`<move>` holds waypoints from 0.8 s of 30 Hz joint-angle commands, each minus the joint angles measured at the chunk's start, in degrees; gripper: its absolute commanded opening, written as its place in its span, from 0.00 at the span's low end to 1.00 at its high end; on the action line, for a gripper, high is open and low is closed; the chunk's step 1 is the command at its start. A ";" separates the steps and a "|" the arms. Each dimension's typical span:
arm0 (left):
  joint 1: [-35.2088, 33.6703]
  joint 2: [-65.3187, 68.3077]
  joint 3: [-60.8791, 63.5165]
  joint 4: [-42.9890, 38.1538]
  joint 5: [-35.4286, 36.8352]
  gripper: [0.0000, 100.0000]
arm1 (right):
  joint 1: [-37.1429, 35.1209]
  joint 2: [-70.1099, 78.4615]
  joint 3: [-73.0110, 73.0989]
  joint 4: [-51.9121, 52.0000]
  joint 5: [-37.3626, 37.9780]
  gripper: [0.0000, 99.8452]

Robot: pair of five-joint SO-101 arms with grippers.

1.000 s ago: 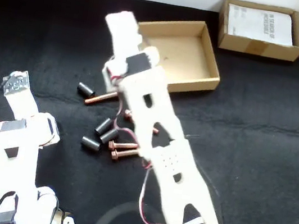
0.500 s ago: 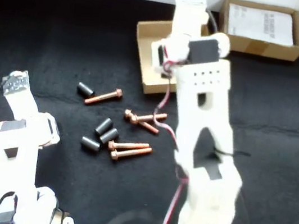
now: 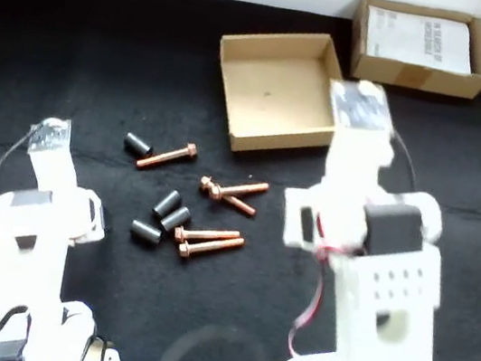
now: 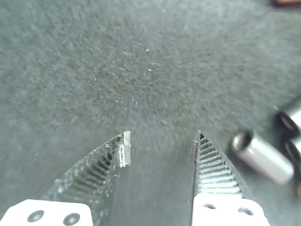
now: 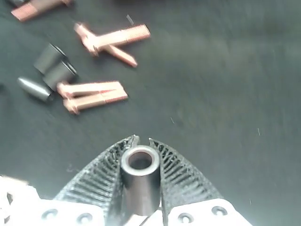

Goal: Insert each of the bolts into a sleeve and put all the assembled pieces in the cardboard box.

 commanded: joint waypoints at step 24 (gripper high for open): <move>41.01 34.95 -44.53 48.35 15.56 0.22 | 15.52 -36.18 40.40 -19.82 12.40 0.01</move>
